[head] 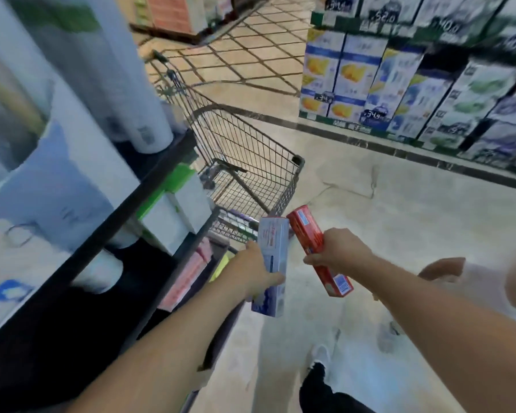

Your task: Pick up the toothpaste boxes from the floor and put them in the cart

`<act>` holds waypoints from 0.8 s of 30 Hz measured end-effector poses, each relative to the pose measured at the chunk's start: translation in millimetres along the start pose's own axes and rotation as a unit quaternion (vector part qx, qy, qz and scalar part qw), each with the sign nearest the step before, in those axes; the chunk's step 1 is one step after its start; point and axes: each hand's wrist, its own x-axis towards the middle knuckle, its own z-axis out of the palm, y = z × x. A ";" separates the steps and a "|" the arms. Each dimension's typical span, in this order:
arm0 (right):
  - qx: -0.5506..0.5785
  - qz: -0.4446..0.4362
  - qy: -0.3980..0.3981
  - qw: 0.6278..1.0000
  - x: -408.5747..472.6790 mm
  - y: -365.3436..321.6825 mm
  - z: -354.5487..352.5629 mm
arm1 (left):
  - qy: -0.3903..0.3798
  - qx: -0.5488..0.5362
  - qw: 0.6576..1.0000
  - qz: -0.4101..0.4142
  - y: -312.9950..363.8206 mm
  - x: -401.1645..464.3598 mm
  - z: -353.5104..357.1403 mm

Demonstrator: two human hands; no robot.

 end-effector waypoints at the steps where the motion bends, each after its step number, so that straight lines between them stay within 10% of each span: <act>1: -0.001 -0.002 0.000 1.000 12.0 8.5 -11.9 | 0.002 0.003 1.000 0.001 12.3 11.3 -1.6; 24: -0.017 -0.086 -0.044 0.995 295.9 -26.8 -156.1 | 0.066 -0.160 0.980 -0.098 98.1 272.9 -111.3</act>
